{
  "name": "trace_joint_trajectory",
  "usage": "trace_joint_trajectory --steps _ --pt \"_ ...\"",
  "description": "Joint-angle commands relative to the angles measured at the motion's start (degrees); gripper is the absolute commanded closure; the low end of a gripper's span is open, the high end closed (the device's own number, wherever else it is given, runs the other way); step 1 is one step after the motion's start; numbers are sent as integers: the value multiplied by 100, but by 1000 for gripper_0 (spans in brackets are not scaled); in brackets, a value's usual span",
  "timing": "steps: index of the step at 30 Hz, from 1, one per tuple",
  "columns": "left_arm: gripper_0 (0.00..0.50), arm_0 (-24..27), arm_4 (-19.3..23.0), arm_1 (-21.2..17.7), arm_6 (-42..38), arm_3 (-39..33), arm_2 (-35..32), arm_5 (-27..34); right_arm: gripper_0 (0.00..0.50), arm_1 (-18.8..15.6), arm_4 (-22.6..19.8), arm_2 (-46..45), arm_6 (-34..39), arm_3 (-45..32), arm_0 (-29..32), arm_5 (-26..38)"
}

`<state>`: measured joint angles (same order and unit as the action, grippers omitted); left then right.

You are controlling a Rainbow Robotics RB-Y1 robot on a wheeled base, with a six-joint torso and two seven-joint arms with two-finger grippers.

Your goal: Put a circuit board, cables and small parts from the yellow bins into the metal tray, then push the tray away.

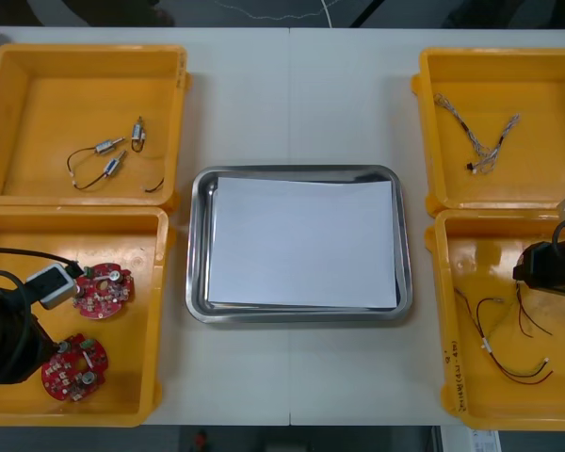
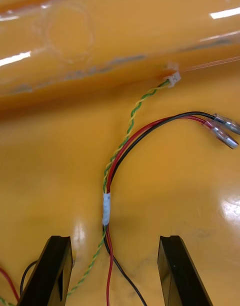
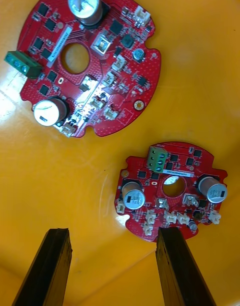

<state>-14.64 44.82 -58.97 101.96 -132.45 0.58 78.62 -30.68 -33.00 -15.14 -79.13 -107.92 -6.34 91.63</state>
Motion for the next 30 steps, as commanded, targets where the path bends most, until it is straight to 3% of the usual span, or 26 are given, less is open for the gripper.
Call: trace_joint_trajectory --steps 1,9,30 --pt "0 -57 -122 -212 87 -9 268 -198 0 27 83 257 73 193 -131 -278" --pt "0 154 -404 -194 78 378 786 -717 0 18 101 301 91 369 -122 -295" --pt "0 374 -562 -185 60 668 1059 -910 0 27 233 548 214 377 -43 -304"
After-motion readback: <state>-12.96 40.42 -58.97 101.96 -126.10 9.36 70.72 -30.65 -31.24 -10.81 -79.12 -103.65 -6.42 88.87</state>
